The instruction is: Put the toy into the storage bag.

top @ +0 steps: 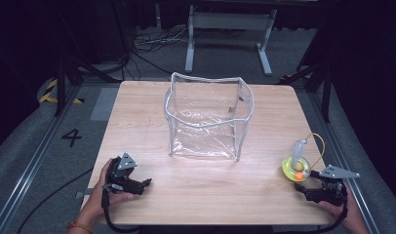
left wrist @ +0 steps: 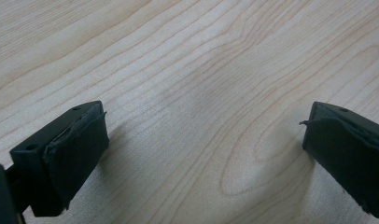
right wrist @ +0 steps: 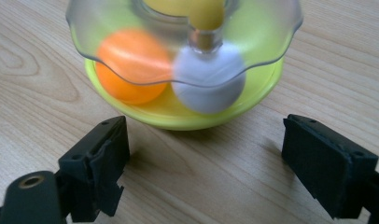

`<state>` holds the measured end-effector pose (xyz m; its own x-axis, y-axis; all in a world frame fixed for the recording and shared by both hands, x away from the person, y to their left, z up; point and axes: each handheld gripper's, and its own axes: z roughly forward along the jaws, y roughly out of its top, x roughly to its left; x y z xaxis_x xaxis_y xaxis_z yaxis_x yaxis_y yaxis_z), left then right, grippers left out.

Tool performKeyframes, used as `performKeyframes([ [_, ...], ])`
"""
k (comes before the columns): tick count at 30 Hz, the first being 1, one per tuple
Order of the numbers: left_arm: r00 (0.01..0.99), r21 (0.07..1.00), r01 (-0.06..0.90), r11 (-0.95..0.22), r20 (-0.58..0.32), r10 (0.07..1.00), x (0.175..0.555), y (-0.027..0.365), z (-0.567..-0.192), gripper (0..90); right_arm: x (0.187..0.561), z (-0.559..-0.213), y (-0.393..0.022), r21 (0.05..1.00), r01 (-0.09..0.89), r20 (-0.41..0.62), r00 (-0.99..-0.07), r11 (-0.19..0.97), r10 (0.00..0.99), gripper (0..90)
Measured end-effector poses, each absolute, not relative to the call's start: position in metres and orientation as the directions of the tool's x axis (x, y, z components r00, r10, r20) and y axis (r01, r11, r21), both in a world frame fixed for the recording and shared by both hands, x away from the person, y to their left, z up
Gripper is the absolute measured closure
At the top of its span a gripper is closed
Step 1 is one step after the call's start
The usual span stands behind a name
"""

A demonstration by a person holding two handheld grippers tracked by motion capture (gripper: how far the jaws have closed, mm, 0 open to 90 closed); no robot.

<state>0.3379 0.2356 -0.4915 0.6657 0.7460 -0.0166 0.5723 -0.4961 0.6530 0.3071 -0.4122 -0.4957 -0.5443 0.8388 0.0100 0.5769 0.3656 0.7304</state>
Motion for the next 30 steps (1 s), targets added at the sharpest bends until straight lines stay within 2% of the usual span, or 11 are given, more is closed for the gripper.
performKeyframes([
  [10,0.667,0.653,0.571,-0.498,-0.017,0.744,0.338,0.236,-0.492,0.3,0.307,-0.495,-0.411,0.728,0.583,0.013,-0.537,0.360,0.843,15.4],
  [16,0.666,0.653,0.572,-0.497,-0.016,0.746,0.338,0.236,-0.492,0.3,0.309,-0.489,-0.411,0.675,0.620,0.007,-0.546,0.399,0.838,15.5],
  [22,0.664,0.653,0.573,-0.495,-0.017,0.748,0.338,0.236,-0.492,0.3,0.306,-0.482,-0.407,0.644,0.624,0.001,-0.579,0.442,0.815,20.3],
  [26,0.665,0.653,0.574,-0.495,-0.019,0.747,0.338,0.236,-0.492,0.2,0.305,-0.468,-0.408,0.630,0.626,-0.006,-0.588,0.459,0.809,20.8],
  [30,0.669,0.653,0.566,-0.503,-0.009,0.743,0.339,0.236,-0.491,0.2,0.304,-0.444,-0.411,0.627,0.622,0.002,-0.603,0.468,0.798,25.1],
])
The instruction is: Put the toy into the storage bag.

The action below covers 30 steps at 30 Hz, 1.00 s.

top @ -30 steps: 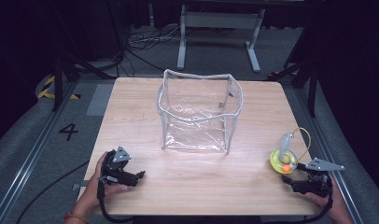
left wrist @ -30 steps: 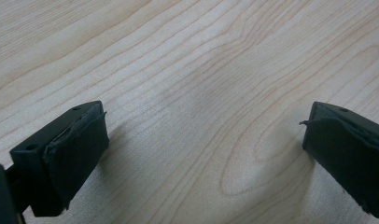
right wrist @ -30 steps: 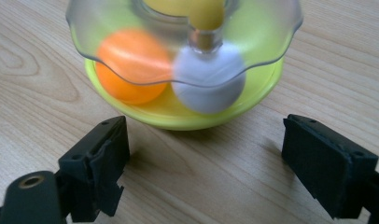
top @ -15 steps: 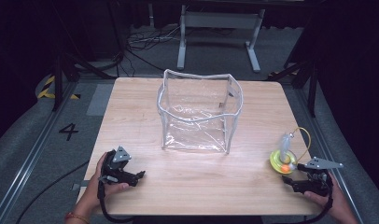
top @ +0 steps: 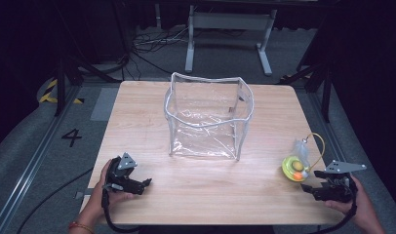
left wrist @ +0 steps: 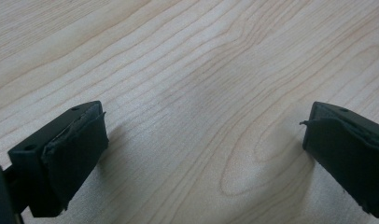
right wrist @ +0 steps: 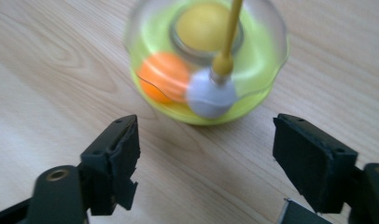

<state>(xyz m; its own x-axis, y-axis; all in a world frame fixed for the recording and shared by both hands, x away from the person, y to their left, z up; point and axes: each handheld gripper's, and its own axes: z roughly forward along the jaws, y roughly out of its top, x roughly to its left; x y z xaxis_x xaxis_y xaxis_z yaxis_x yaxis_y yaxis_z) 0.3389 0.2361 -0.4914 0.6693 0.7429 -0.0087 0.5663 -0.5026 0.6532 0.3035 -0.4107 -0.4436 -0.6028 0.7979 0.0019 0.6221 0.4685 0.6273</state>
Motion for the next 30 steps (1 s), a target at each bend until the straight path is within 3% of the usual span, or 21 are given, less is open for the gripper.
performKeyframes([
  [7,0.669,0.654,0.568,-0.500,-0.013,0.743,0.339,0.236,-0.492,0.2,0.308,-0.397,-0.404,0.588,0.616,-0.068,-0.609,0.525,0.791,26.7],
  [16,0.670,0.654,0.566,-0.502,-0.009,0.743,0.339,0.236,-0.491,0.2,0.318,-0.366,-0.390,0.545,0.599,-0.122,-0.635,0.586,0.763,29.3],
  [19,0.665,0.653,0.572,-0.497,-0.016,0.746,0.338,0.236,-0.492,0.2,0.326,-0.353,-0.385,0.511,0.605,-0.168,-0.627,0.611,0.761,36.3],
  [30,0.662,0.654,0.573,-0.494,-0.014,0.749,0.338,0.235,-0.492,0.4,0.333,-0.322,-0.374,0.479,0.594,-0.168,-0.661,0.646,0.732,54.6],
])
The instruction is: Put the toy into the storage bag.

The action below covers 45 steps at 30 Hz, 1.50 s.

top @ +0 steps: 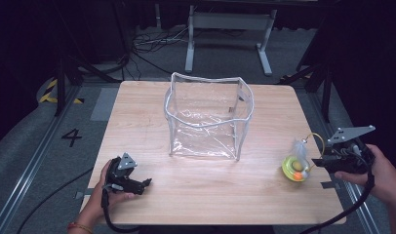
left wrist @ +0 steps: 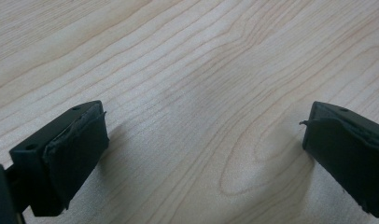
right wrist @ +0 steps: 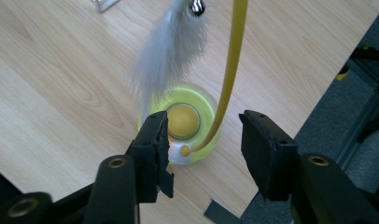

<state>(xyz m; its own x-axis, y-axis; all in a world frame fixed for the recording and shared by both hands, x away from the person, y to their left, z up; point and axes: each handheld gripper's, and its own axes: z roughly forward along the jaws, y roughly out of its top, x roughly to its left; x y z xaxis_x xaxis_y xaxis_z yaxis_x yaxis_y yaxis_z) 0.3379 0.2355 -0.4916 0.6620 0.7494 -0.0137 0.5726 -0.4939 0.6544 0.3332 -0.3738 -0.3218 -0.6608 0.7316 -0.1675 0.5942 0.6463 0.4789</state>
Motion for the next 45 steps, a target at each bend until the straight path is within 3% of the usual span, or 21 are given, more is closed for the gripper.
performKeyframes([
  [11,0.662,0.654,0.572,-0.494,-0.014,0.749,0.338,0.236,-0.492,0.4,0.346,-0.315,-0.361,0.384,0.594,-0.141,-0.719,0.707,0.681,87.8],
  [19,0.662,0.655,0.572,-0.494,-0.013,0.749,0.338,0.236,-0.492,0.4,0.351,-0.309,-0.351,0.352,0.583,-0.153,-0.736,0.732,0.660,88.4],
  [45,0.663,0.653,0.574,-0.494,-0.017,0.748,0.338,0.235,-0.492,0.4,0.367,-0.247,-0.320,0.418,0.498,-0.251,-0.740,0.760,0.623,88.5],
])
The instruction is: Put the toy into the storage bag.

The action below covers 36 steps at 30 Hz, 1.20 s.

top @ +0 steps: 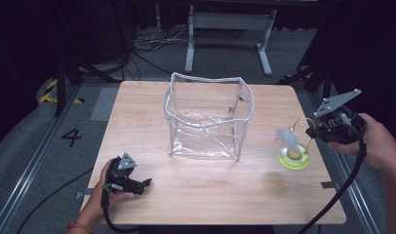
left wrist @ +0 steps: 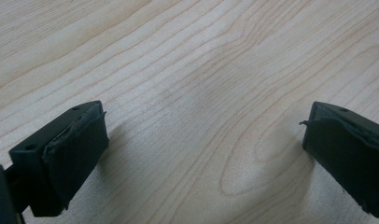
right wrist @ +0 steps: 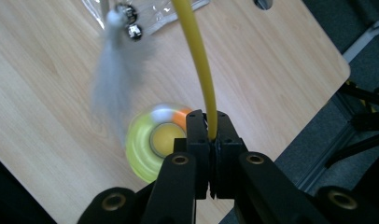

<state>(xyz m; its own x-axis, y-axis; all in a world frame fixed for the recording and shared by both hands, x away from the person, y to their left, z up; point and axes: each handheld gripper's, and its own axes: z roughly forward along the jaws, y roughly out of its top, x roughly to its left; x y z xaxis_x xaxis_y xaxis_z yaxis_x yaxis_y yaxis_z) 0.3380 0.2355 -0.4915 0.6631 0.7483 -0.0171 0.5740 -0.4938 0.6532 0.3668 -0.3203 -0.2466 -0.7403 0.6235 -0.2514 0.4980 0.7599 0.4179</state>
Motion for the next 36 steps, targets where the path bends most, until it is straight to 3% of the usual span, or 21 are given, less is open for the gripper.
performKeyframes([
  [36,0.663,0.653,0.574,-0.493,-0.018,0.748,0.338,0.235,-0.492,0.4,0.426,-0.135,-0.253,0.439,0.445,-0.365,-0.706,0.781,0.607,88.5],
])
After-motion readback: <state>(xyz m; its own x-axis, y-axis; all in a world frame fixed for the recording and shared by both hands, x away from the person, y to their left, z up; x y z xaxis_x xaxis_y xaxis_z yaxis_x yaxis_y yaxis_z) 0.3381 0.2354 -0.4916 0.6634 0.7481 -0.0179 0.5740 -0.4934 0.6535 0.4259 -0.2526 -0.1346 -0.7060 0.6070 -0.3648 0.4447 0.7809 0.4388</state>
